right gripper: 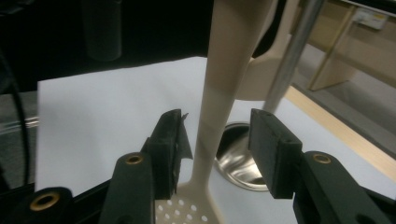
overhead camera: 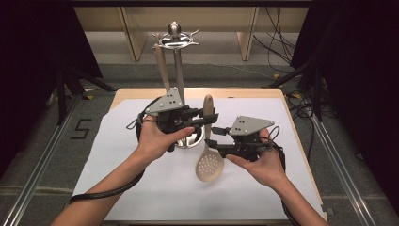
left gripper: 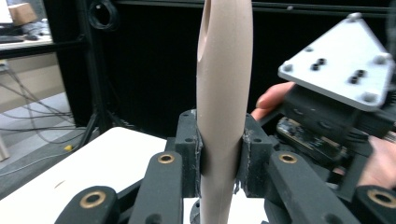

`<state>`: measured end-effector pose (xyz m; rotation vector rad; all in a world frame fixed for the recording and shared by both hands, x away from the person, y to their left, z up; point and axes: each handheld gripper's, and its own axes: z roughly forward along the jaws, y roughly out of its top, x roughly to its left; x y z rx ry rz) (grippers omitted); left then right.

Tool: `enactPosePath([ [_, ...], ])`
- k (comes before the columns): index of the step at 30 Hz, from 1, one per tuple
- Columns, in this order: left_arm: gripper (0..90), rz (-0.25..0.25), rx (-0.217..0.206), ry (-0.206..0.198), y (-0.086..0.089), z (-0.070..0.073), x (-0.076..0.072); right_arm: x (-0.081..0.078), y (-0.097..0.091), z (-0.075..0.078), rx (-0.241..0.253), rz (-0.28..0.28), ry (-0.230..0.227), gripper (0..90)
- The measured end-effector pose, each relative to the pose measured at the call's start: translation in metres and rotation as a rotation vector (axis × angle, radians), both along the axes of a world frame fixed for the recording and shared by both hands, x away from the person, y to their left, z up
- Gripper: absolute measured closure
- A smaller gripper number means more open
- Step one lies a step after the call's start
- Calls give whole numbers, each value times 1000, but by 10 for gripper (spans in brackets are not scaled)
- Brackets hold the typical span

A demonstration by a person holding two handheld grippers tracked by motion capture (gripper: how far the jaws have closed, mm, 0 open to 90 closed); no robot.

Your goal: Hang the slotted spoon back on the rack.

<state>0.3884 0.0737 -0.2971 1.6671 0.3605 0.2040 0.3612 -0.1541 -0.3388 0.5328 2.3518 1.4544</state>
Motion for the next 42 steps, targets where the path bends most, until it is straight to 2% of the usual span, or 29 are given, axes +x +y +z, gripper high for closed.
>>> enactPosePath([
  [1, 730, -26, -5, 2, 3, 0, 0, 2, -1, -1, 12, 43, -7, 557],
  [4, 730, -49, -8, 9, 5, 0, 0, 3, -1, -2, 17, 71, -9, 557],
  [5, 730, -64, -18, 27, 7, -1, -1, 2, 0, -3, 16, 102, 26, 559],
  [8, 729, -83, -25, 32, 8, -2, -1, 2, 1, -3, 28, 126, 39, 560],
  [9, 730, -92, -30, 37, 10, -2, -1, 1, 2, -3, 31, 143, 68, 565],
  [11, 730, -97, -28, 37, 11, -2, -2, 3, 2, -4, 26, 145, 43, 575],
  [12, 729, -97, -28, 37, 11, -2, -2, 2, 2, -3, 19, 144, 63, 575],
  [14, 729, -109, -26, 34, 12, -2, -2, 2, 3, -3, 21, 147, 66, 595],
  [16, 729, -114, -26, 33, 12, -2, -2, 2, 3, -3, 20, 150, 67, 603],
  [17, 729, -120, -27, 33, 13, -2, -3, 3, 3, -3, 22, 157, 42, 610],
  [19, 729, -123, -31, 35, 13, -2, -3, 3, 3, -3, 23, 160, 45, 613],
  [20, 729, -128, -35, 40, 13, -2, -4, 1, 5, -4, 39, 158, 65, 623],
  [23, 729, -140, -36, 41, 13, -2, -4, 2, 5, -3, 38, 173, 48, 636],
  [24, 729, -145, -38, 39, 13, -2, -4, 1, 5, -3, 33, 183, 66, 641],
  [29, 730, -155, -44, 46, 13, -2, -5, 1, 5, -2, 43, 194, 74, 658],
  [30, 730, -155, -45, 47, 12, -1, -6, 0, 5, -2, 41, 193, 95, 663],
  [31, 729, -157, -44, 46, 13, -1, -6, 1, 5, -2, 48, 198, 78, 679],
  [35, 729, -162, -45, 49, 13, -1, -6, 0, 5, -2, 53, 202, 80, 712],
  [38, 730, -174, -53, 57, 12, -2, -7, -2, 5, -1, 68, 191, 103, 771],
  [39, 730, -175, -54, 56, 12, -2, -7, -1, 4, -1, 72, 202, 103, 776],
  [42, 730, -178, -52, 44, 12, -2, -6, -2, 4, 0, 80, 184, 113, 780],
])
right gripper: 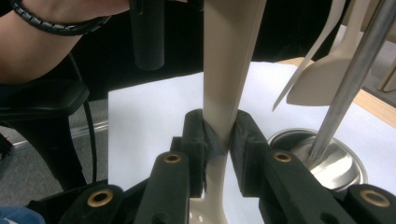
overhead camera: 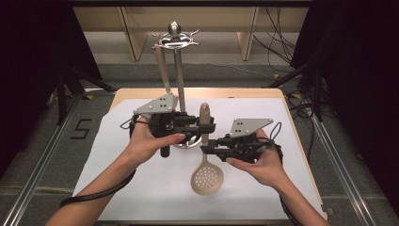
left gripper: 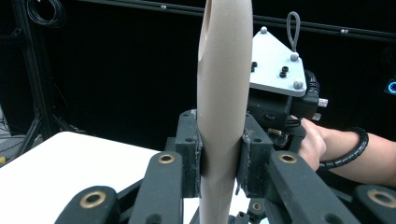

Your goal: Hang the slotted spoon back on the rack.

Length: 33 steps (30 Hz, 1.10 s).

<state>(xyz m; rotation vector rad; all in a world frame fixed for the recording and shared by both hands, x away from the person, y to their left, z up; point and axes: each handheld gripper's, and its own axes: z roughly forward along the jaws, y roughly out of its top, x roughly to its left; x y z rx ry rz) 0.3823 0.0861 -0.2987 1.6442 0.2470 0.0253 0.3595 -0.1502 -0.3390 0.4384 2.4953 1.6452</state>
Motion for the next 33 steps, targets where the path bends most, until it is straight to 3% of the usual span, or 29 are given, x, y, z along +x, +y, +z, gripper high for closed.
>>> enactPosePath([
  [4, 729, 6, 0, -8, -1, -1, 0, -2, 1, 0, 13, -34, 31, 782],
  [5, 728, 21, -7, -13, -2, -1, -1, -4, 1, 2, -18, -55, 56, 783],
  [6, 724, 21, -7, -13, -2, -1, -1, -4, 1, 2, -18, -55, 56, 783],
  [9, 651, 54, 7, -43, -3, -3, -4, -6, 5, 2, -7, -112, 54, 784],
  [10, 621, 54, 7, -43, -3, -3, -4, -7, 5, 2, -13, -117, 79, 785],
  [11, 599, 73, 27, -75, -2, -4, -5, -4, 4, 2, -17, -123, 61, 785],
  [12, 584, 85, 22, -78, -2, -4, -5, -6, 4, 3, -19, -132, 87, 785],
  [13, 568, 97, 27, -89, -1, -4, -6, -4, 4, 3, -16, -140, 66, 785],
  [15, 554, 117, 38, -113, 0, -5, -6, -4, 4, 3, -3, -157, 79, 785],
  [18, 560, 120, 43, -117, 0, -5, -7, -3, 4, 3, 0, -165, 77, 785],
  [19, 584, 117, 45, -119, -1, -6, -8, -3, 4, 4, -10, -189, 48, 785],
  [21, 610, 123, 45, -121, -1, -6, -8, -3, 5, 4, 2, -203, 45, 785],
  [24, 660, 126, 37, -107, -1, -7, -8, -6, 5, 4, -18, -200, 85, 785],
  [28, 720, 128, 29, -98, 1, -7, -6, -8, 8, 3, -6, -210, 93, 784],
  [29, 727, 119, 12, -73, 3, -8, -6, -6, 7, 3, -8, -207, 63, 783],
  [33, 736, 107, -2, -60, 5, -8, -6, -6, 8, 4, -17, -181, 51, 781],
])
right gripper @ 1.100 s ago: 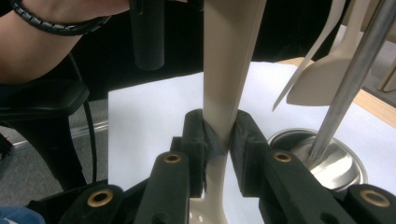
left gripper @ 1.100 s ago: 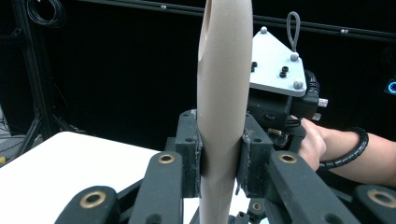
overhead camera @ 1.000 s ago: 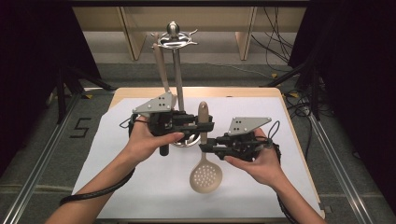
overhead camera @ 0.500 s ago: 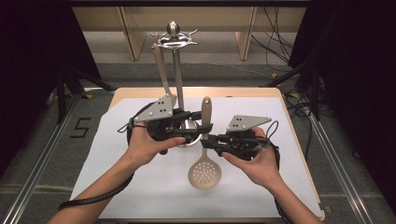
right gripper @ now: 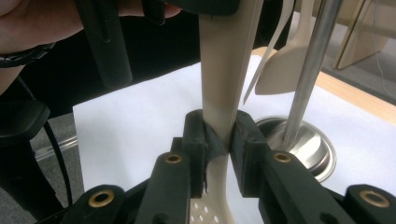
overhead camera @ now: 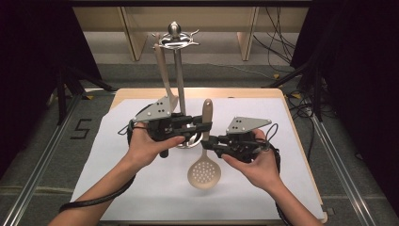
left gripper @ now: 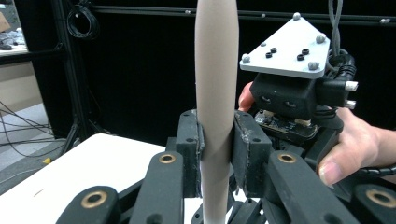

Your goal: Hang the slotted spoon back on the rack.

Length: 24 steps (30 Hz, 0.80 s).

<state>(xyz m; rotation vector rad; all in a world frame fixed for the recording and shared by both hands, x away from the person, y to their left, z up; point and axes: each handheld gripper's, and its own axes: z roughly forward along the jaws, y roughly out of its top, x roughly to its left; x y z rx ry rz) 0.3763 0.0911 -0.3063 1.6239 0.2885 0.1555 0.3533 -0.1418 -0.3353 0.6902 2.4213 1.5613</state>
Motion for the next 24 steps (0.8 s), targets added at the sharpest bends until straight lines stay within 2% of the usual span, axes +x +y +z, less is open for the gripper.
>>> enactPosePath([
  [1, 739, -1, -2, 3, 1, 0, 0, 0, 2, -1, 17, -8, -27, 766],
  [2, 739, 1, -4, 2, 3, 1, 0, -1, 2, 0, 15, -5, -17, 739],
  [3, 740, 3, -7, 4, 5, 1, 1, 0, 1, 0, 14, 9, -29, 704],
  [7, 740, 13, -5, -9, 9, 4, 2, 3, -2, 0, -9, -22, -88, 576],
  [9, 740, 19, -4, -19, 10, 5, 3, 1, -4, 0, -11, -30, -45, 567],
  [10, 740, 22, -2, -19, 11, 5, 3, 1, -5, -1, -11, -40, -44, 562],
  [11, 740, 25, 0, -24, 12, 5, 4, 2, -6, -1, -10, -43, -75, 555],
  [17, 740, 46, 10, -25, 17, 6, 6, 2, -14, -5, -2, -82, -54, 513],
  [19, 740, 48, 9, -26, 18, 6, 7, 3, -16, -5, -9, -87, -63, 513],
  [20, 740, 53, 11, -24, 19, 6, 7, 4, -18, -6, -15, -99, -82, 512],
  [21, 740, 58, 13, -27, 20, 6, 8, 3, -19, -6, -15, -103, -73, 511],
  [22, 740, 64, 14, -31, 22, 6, 8, 1, -20, -8, -4, -122, -41, 508],
  [24, 740, 65, 12, -32, 23, 7, 9, 2, -23, -9, -10, -111, -47, 505],
])
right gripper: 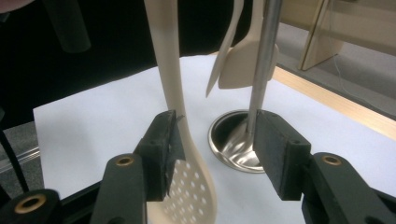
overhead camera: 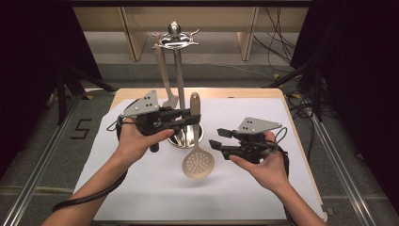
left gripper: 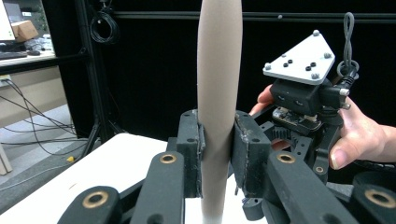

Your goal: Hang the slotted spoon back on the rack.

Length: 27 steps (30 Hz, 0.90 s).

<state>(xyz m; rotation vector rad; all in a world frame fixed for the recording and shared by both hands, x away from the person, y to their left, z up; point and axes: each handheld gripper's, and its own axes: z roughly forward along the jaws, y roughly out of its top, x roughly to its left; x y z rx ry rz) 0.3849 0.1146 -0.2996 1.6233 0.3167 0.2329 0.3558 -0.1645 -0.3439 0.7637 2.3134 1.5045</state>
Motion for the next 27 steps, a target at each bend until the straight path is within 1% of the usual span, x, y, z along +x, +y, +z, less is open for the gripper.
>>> enactPosePath([
  [2, 740, 11, 3, -1, 4, 1, 1, 0, -3, -1, -4, -11, -7, 503],
  [3, 740, 15, 3, 0, 5, 2, 2, 2, -4, -2, -8, -19, -28, 503],
  [4, 740, 9, 6, -59, 6, 4, 7, 0, -5, -2, -6, -27, 1, 502],
  [5, 740, 14, 6, -47, 8, 4, 6, 1, -6, -4, 5, -30, -5, 501],
  [6, 740, 20, 2, -24, 9, 4, 5, 0, -6, -5, 21, -39, 8, 500],
  [7, 740, 20, 2, -24, 9, 4, 5, -1, -8, -6, 24, -57, 23, 500],
  [8, 740, 30, 4, -10, 11, 4, 6, 1, -10, -7, 21, -56, -6, 500],
  [10, 740, 38, 6, -8, 14, 5, 7, -1, -13, -9, 24, -74, 19, 499],
  [11, 740, 38, 6, -8, 14, 5, 7, -1, -13, -9, 24, -74, 19, 499],
  [12, 740, 49, 4, 1, 16, 7, 8, -1, -17, -11, 21, -87, 21, 499],
  [13, 740, 49, 4, 1, 16, 7, 8, -1, -17, -11, 21, -87, 21, 499],
  [14, 740, 56, 5, -2, 17, 8, 10, -1, -23, -13, 6, -74, 38, 499],
  [16, 740, 57, 4, -3, 18, 8, 11, 0, -24, -15, 11, -76, 37, 499],
  [17, 740, 61, 7, -5, 19, 9, 13, -1, -28, -16, -4, -84, 34, 498],
  [18, 740, 63, 8, -8, 20, 9, 14, -3, -29, -17, 10, -103, 56, 497],
  [19, 740, 64, 6, -5, 21, 10, 14, -1, -31, -19, 7, -92, 33, 496],
  [20, 740, 67, 6, -6, 21, 10, 15, -2, -33, -20, 4, -106, 51, 496],
  [24, 740, 72, 9, -9, 24, 13, 17, -3, -36, -24, 16, -126, 49, 496],
  [25, 740, 75, 8, -6, 24, 14, 18, -5, -39, -25, 7, -145, 77, 495],
  [26, 740, 85, 1, -2, 26, 15, 19, -2, -41, -27, -2, -133, 46, 494],
  [27, 740, 85, 1, -2, 26, 15, 19, -2, -41, -27, -2, -133, 46, 494],
])
